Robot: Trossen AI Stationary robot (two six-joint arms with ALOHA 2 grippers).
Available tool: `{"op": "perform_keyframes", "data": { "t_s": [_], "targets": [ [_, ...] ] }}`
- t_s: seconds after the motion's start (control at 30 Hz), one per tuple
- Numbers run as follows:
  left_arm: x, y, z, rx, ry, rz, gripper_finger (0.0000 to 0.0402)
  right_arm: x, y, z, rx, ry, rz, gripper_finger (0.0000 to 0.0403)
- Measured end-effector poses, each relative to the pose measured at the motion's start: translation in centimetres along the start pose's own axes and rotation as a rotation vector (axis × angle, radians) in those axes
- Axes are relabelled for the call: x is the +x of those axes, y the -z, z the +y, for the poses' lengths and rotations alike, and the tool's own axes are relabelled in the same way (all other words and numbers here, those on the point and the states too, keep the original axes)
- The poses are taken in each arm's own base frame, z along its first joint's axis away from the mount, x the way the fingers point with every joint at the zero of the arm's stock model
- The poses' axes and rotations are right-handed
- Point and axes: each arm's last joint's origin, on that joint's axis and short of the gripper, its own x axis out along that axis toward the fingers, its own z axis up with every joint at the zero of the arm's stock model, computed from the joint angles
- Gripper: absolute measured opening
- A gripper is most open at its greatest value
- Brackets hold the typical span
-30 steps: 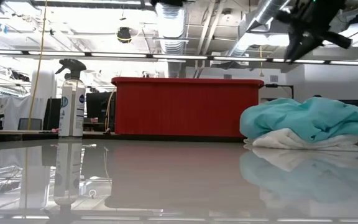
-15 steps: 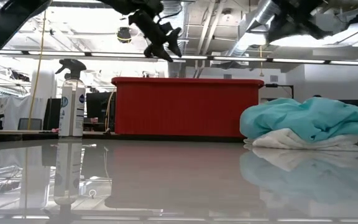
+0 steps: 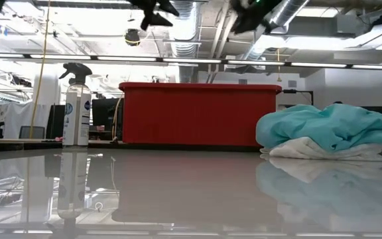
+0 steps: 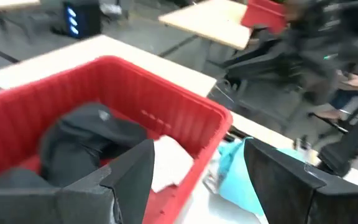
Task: Fold Laundry from Bin
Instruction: Fold the black shorts
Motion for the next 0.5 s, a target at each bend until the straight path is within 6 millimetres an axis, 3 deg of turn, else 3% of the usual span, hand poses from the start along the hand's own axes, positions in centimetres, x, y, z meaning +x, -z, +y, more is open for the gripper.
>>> {"op": "perform_keyframes", "data": {
  "t_s": [0.13, 0.27, 0.37, 0.5],
  "targets": [
    [-1.5, -0.5, -0.5, 0.045, -0.042, -0.019, 0.0243, 5.4, -1.4, -1.9, -0.105, 0.049, 0.033, 0.0168],
    [-2.3, -0.5, -0.9, 0.077, -0.042, -0.001, 0.0252, 10.7, -1.1, -3.5, -0.17, 0.098, 0.063, 0.024],
    [-2.2, -0.1, -0.7, 0.062, -0.068, 0.036, 0.0257, 13.8, 0.0, -5.0, -0.166, 0.167, 0.015, 0.0276],
    [-2.1, -0.1, -0.4, 0.067, -0.17, 0.034, 0.0259, 17.1, 2.4, -7.7, -0.154, 0.247, 0.01, 0.0288]
  ]
}}
